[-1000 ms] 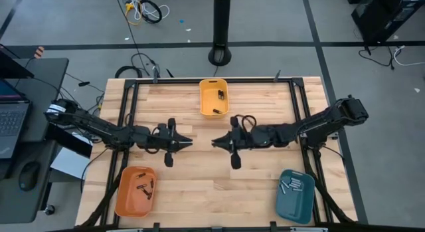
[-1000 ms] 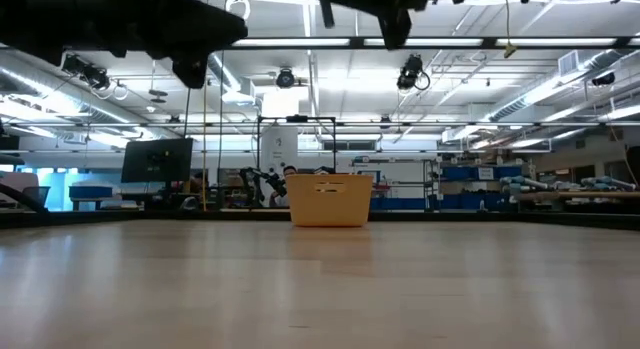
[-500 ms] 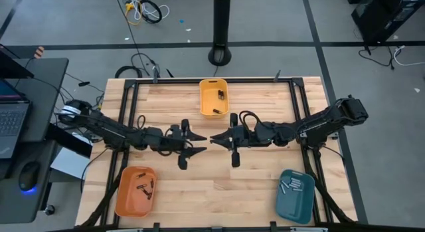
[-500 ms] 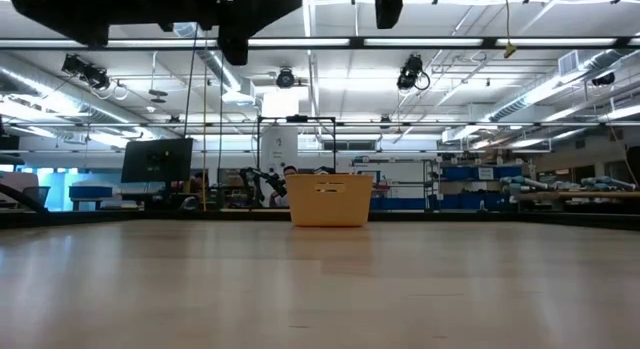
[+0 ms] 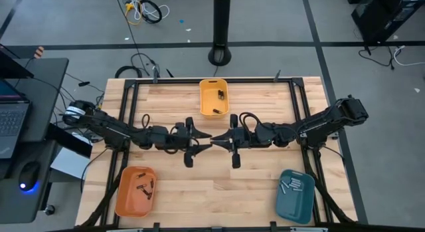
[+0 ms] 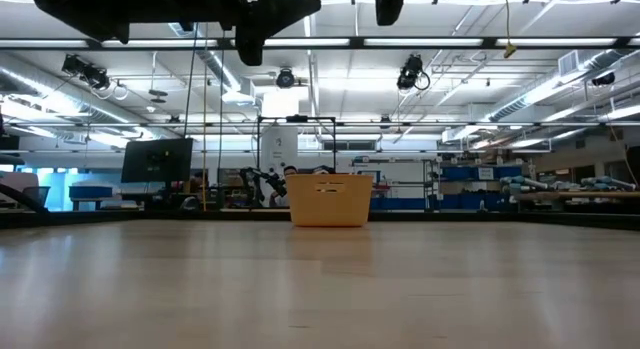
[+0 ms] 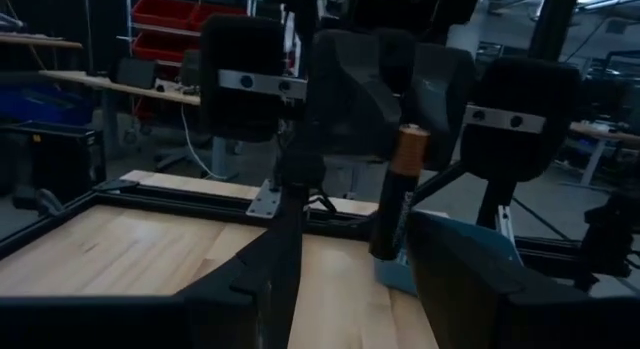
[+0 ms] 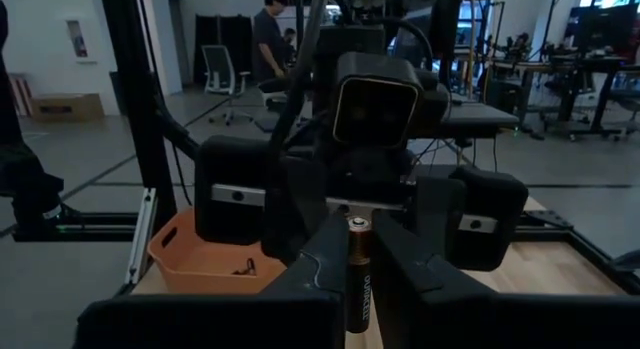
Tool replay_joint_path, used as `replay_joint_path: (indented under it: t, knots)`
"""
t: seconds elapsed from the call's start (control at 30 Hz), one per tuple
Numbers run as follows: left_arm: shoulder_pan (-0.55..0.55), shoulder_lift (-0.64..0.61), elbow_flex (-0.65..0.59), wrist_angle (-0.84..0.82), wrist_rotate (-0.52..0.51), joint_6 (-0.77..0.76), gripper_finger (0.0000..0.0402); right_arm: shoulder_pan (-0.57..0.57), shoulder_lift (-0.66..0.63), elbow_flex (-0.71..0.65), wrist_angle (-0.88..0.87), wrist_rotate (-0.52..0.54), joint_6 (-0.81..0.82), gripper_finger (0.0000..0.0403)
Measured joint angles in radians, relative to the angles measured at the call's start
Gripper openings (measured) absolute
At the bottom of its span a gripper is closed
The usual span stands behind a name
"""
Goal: Sort batteries
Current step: Put the small black battery into the orange bin
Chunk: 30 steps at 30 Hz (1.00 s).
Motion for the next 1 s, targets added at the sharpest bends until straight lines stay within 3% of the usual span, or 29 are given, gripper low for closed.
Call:
replay_joint_path:
  t: [0.2,0.73,1.0]
  knots:
    - [0.0,0.006,0.0,0.008,0.019,0.003,0.0175,0.0,0.0,0.0,0.008,0.0,-0.006,0.0034]
    - [0.001,0.094,0.088,-0.003,0.061,0.139,0.0044,0.0,0.004,0.0,0.015,-0.001,-0.018,0.0035]
    - [0.0,0.089,0.088,-0.009,0.061,0.152,0.0033,0.0,0.004,0.0,0.015,0.0,-0.024,0.0038]
